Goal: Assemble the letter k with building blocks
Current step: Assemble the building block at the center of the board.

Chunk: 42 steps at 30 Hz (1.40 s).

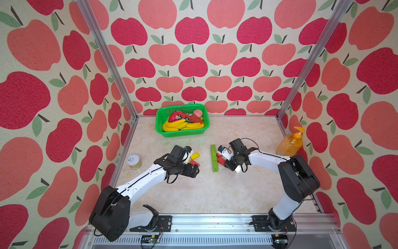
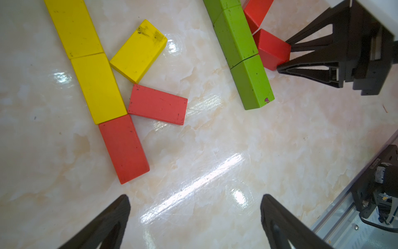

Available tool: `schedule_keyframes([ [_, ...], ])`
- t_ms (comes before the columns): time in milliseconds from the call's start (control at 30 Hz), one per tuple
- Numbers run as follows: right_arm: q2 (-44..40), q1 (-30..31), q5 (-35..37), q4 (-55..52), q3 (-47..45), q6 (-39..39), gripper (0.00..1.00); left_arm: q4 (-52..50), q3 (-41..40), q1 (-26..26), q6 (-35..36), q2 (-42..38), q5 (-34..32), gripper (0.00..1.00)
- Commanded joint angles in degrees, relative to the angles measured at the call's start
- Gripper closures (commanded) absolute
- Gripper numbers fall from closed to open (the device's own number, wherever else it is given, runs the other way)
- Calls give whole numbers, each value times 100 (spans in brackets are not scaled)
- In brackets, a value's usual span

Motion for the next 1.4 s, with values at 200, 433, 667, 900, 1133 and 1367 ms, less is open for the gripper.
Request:
schedule_keyframes([
  [200,92,-34,-65,-80,147,29,65,-75,132,18,172,60,41,2],
  [433,100,-35,-27,-79,157,56,62,-92,141,15,165,77,45,2],
  [667,96,-29,-23,-57,151,56,58,-97,149,9,172,96,50,2],
  [900,78,-31,-64,-63,155,51,63,-106,152,11,176,104,49,2],
  [1133,63,-14,-98,-52,160,47,61,-114,173,11,181,139,44,2],
  [1367,51,8,-128,-44,165,38,61,-126,184,10,180,174,49,2],
])
